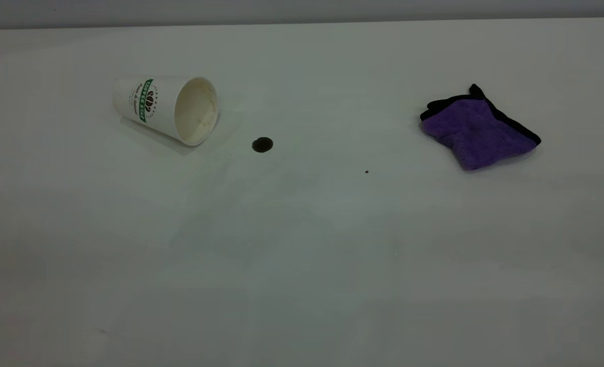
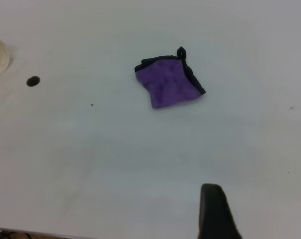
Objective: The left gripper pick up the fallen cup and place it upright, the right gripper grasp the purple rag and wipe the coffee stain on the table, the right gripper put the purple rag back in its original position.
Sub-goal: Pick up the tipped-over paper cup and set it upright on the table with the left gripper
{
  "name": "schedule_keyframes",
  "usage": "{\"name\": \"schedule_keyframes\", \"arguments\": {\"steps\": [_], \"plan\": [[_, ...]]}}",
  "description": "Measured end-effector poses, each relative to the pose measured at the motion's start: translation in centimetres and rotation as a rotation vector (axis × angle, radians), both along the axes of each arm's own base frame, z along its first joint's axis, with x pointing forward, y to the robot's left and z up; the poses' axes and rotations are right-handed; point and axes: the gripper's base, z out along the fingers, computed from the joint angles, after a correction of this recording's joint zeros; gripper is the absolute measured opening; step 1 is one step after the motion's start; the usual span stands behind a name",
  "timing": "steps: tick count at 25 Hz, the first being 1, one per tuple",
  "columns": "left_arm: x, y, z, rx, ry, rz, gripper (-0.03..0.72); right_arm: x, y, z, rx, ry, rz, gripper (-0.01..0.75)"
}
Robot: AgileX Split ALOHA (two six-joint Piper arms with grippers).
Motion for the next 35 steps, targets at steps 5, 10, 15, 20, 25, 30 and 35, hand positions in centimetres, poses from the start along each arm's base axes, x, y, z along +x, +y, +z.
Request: {"name": "schedule_keyframes", "arguments": {"steps": [5, 10, 15, 20, 25, 30, 35], "plan": [[0.0, 0.0, 0.0, 0.0, 0.0, 0.0, 0.554, 0.0, 0.0, 0.0, 0.0, 0.0, 0.0, 0.493], [0.0, 0.0, 0.0, 0.0, 0.0, 0.0, 0.554, 0.0, 0.0, 0.0, 0.0, 0.0, 0.0, 0.493], [0.0, 0.0, 0.0, 0.0, 0.0, 0.0, 0.554, 0.0, 0.0, 0.0, 0.0, 0.0, 0.0, 0.493], [0.0, 0.0, 0.0, 0.0, 0.0, 0.0, 0.554, 0.0, 0.0, 0.0, 0.0, 0.0, 0.0, 0.493], [0.0, 0.0, 0.0, 0.0, 0.0, 0.0, 0.554, 0.0, 0.0, 0.0, 0.0, 0.0, 0.0, 0.493], [0.0, 0.0, 0.0, 0.0, 0.0, 0.0, 0.554, 0.0, 0.0, 0.0, 0.0, 0.0, 0.0, 0.493], [0.16, -0.05, 0.8, -0.039, -0.027, 0.024, 0.554, 0.0, 0.0, 0.0, 0.0, 0.0, 0.0, 0.493]]}}
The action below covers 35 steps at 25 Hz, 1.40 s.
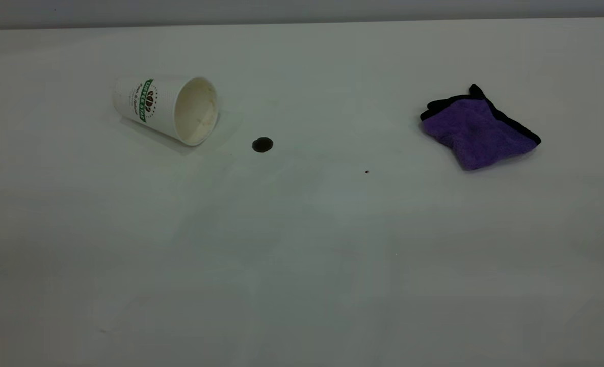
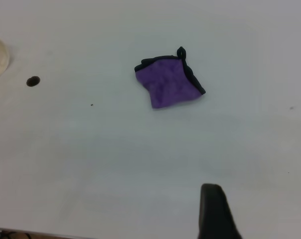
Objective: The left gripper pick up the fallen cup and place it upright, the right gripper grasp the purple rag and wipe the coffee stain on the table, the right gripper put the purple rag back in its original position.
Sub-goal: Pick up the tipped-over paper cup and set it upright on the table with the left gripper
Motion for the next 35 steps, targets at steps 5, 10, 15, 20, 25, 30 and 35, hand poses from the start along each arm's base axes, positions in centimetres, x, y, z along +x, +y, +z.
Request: {"name": "schedule_keyframes", "arguments": {"steps": [5, 10, 15, 20, 25, 30, 35], "plan": [[3.3, -0.8, 2.0, -0.073, -0.008, -0.074, 0.562, 0.0, 0.0, 0.0, 0.0, 0.0, 0.0, 0.493], [8.5, -1.0, 3.2, -0.093, 0.08, -0.132, 0.566, 0.0, 0.0, 0.0, 0.0, 0.0, 0.0, 0.493], [13.7, -1.2, 2.7, -0.115, 0.17, -0.186, 0.566, 0.0, 0.0, 0.0, 0.0, 0.0, 0.0, 0.493], [18.2, -1.4, 0.6, -0.157, 0.225, -0.218, 0.566, 0.0, 0.0, 0.0, 0.0, 0.0, 0.0, 0.493], [21.4, -3.5, -1.8, -0.13, 0.266, -0.332, 0.566, 0.0, 0.0, 0.0, 0.0, 0.0, 0.0, 0.493], [24.1, -7.6, -5.1, -0.073, 0.319, -0.445, 0.566, 0.0, 0.0, 0.0, 0.0, 0.0, 0.0, 0.493], [28.8, -11.0, -7.4, -0.007, 0.388, -0.527, 0.566, 0.0, 0.0, 0.0, 0.0, 0.0, 0.0, 0.493]]}}
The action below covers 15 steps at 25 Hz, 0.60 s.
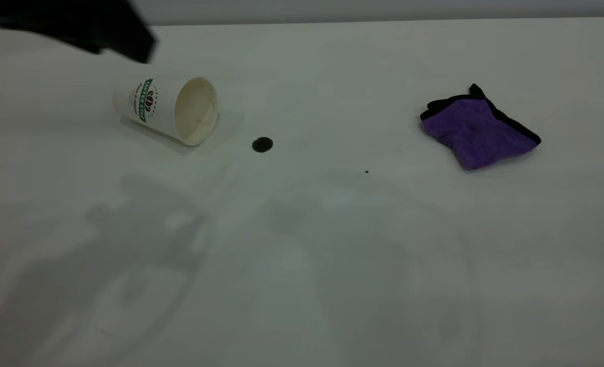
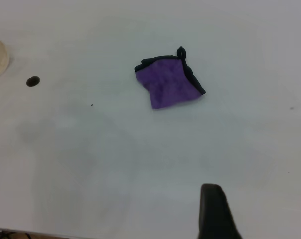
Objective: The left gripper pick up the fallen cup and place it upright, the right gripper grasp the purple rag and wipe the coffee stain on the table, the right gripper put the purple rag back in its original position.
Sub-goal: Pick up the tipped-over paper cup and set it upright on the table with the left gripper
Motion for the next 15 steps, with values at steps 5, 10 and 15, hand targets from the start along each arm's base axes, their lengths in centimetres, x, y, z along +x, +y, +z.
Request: {"name": "schedule_keyframes", "arguments": {"steps": [5, 10, 15], "plan": [[5.1, -2.5, -2.4, 0.044, 0.108, -0.019, 0.566, 0.0, 0.0, 0.0, 0.0, 0.0, 0.0, 0.493], [9.0, -3.3, -4.4, 0.168, 0.222, 0.054, 0.555, 0.0, 0.0, 0.0, 0.0, 0.0, 0.0, 0.493], [11.4, -4.0, -5.6, 0.433, 0.17, 0.159, 0.542, 0.0, 0.0, 0.0, 0.0, 0.0, 0.0, 0.493]]}}
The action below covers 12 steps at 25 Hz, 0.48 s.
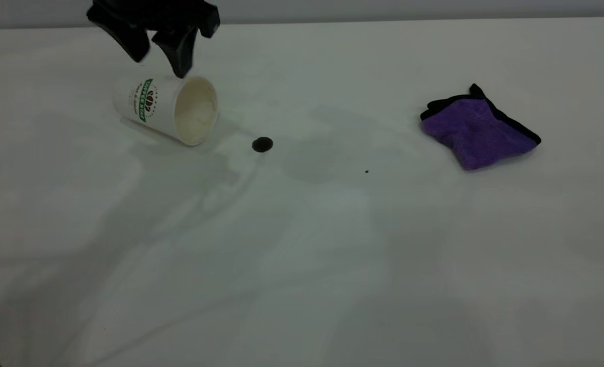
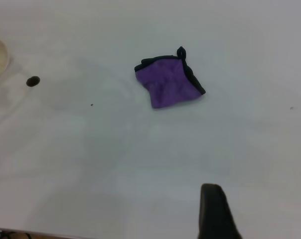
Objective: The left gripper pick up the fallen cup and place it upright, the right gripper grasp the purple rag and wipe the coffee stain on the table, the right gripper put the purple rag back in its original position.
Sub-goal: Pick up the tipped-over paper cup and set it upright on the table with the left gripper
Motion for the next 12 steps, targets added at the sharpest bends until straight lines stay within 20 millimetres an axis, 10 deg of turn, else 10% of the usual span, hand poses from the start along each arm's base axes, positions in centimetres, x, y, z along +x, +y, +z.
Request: {"name": "schedule_keyframes", "arguments": {"steps": [12], "plan": [[1.2, -2.9, -5.1, 0.25, -0.217, 0.021, 0.542, 0.0, 0.0, 0.0, 0.0, 0.0, 0.0, 0.493]]}}
